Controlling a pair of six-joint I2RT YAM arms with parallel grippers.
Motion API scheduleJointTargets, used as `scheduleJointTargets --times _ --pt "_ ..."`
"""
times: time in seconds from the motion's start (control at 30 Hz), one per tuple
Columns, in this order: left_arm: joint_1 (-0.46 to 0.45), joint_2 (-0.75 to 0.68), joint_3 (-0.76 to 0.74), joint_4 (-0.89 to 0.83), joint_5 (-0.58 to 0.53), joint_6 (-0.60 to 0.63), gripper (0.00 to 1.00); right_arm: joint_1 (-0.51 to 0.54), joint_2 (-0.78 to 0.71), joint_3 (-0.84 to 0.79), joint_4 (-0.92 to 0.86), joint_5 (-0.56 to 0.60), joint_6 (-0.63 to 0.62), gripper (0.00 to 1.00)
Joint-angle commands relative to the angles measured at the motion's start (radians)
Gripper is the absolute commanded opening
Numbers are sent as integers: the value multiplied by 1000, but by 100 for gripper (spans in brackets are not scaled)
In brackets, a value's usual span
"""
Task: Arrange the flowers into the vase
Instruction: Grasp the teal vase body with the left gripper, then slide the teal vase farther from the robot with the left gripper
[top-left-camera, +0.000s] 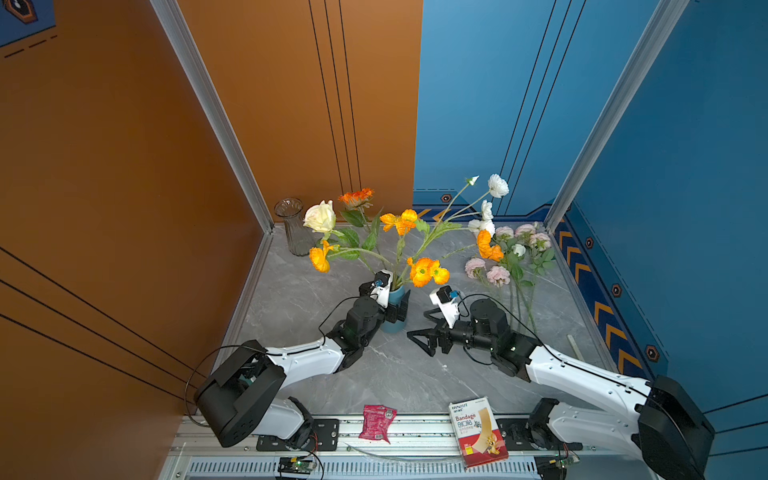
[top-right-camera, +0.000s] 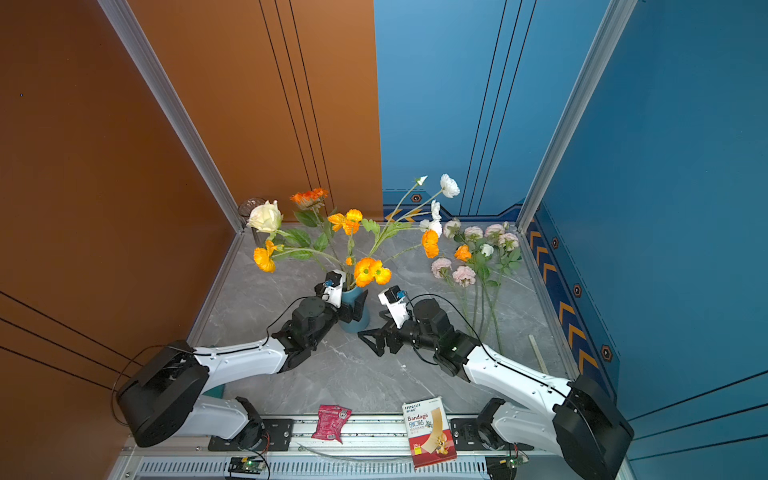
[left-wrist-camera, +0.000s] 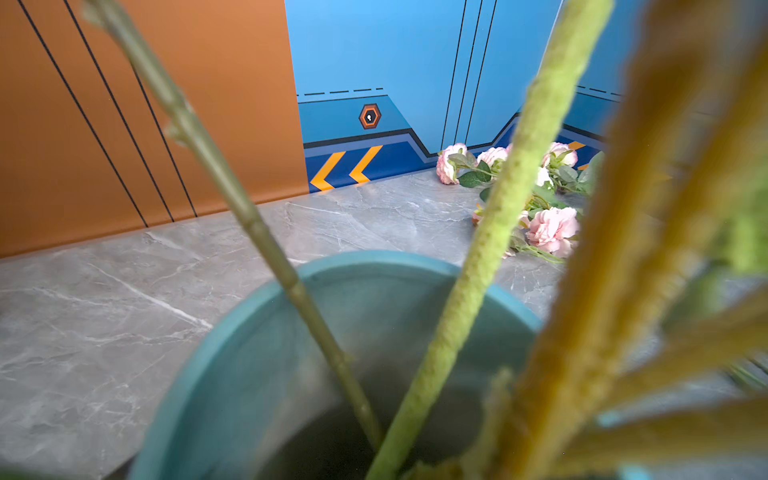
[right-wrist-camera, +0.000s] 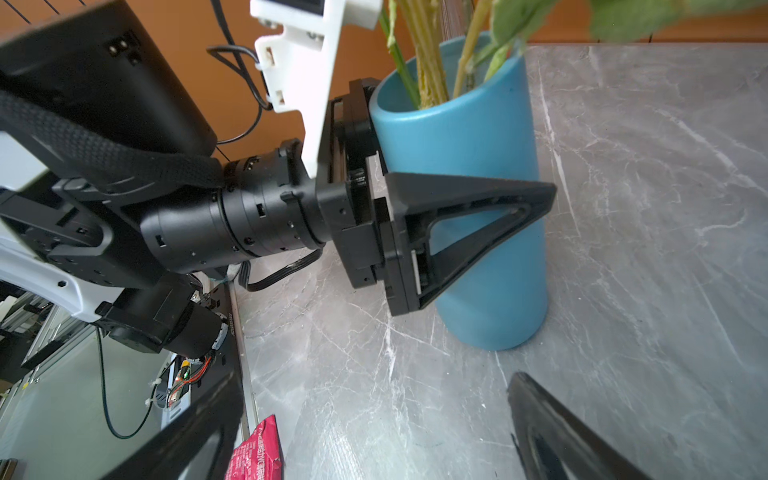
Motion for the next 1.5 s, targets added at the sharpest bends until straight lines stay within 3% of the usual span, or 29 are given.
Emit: scheduleJointTargets --times 0.0,0.13,0.33,0.57,0.8,1.0,1.2,1.47 --pt "10 25 23 88 73 -12 83 -9 7 12 30 -24 -27 100" --pt "14 35 30 108 113 0 59 -27 37 11 76 -46 -25 100" --pt "34 50 94 109 209 39 34 -97 103 50 156 -129 -20 100" --pt "86 111 304 107 270 146 29 -205 148 98 184 -113 14 100" --pt "214 336 625 113 386 130 26 -291 87 115 98 -20 16 100" --pt "269 562 925 124 403 103 25 -315 33 114 16 -44 6 100" --pt "300 737 1191 22 409 123 26 -314 -45 64 -10 -34 14 100" --pt "306 864 1377 -59 360 135 26 -326 -111 48 -81 -19 -39 100"
